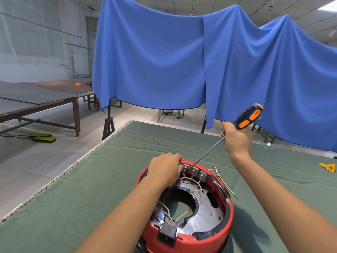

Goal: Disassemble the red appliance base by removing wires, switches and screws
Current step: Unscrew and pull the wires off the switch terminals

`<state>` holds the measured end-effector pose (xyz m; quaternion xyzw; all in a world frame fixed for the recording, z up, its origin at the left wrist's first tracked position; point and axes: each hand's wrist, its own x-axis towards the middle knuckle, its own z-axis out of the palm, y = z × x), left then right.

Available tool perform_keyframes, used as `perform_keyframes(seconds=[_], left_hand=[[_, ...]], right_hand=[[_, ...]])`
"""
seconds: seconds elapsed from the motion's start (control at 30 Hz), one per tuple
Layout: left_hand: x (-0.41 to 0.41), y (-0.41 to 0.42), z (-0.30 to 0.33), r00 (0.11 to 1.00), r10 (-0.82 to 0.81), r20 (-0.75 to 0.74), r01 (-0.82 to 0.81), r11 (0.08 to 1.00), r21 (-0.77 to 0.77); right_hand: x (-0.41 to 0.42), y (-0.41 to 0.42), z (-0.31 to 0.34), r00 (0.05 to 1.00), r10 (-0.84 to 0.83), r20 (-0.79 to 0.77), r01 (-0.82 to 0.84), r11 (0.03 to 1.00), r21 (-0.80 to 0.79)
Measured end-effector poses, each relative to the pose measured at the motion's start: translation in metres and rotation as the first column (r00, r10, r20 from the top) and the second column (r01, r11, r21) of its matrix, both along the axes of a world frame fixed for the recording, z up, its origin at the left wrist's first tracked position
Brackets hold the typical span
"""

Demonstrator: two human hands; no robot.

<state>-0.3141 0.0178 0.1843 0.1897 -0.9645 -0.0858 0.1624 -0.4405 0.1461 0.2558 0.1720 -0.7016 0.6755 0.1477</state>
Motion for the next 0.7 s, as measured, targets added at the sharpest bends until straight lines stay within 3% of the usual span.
perform_keyframes(seconds=[0.33, 0.57, 0.7], left_hand=[[-0.001, -0.002, -0.001, 1.000, 0.003, -0.002, -0.003, 1.000, 0.014], [-0.002, -0.002, -0.001, 1.000, 0.005, -0.019, -0.004, 1.000, 0.017], [-0.003, -0.003, -0.001, 1.000, 0.004, -0.031, -0.003, 1.000, 0.016]], right_hand=[[0.051, 0.018, -0.014, 0.978, 0.053, -0.203, -0.078, 0.990, -0.117], [0.043, 0.015, -0.007, 0.977, 0.087, -0.194, -0.097, 0.994, -0.046], [0.028, 0.009, -0.003, 0.986, 0.029, -0.161, -0.029, 1.000, 0.002]])
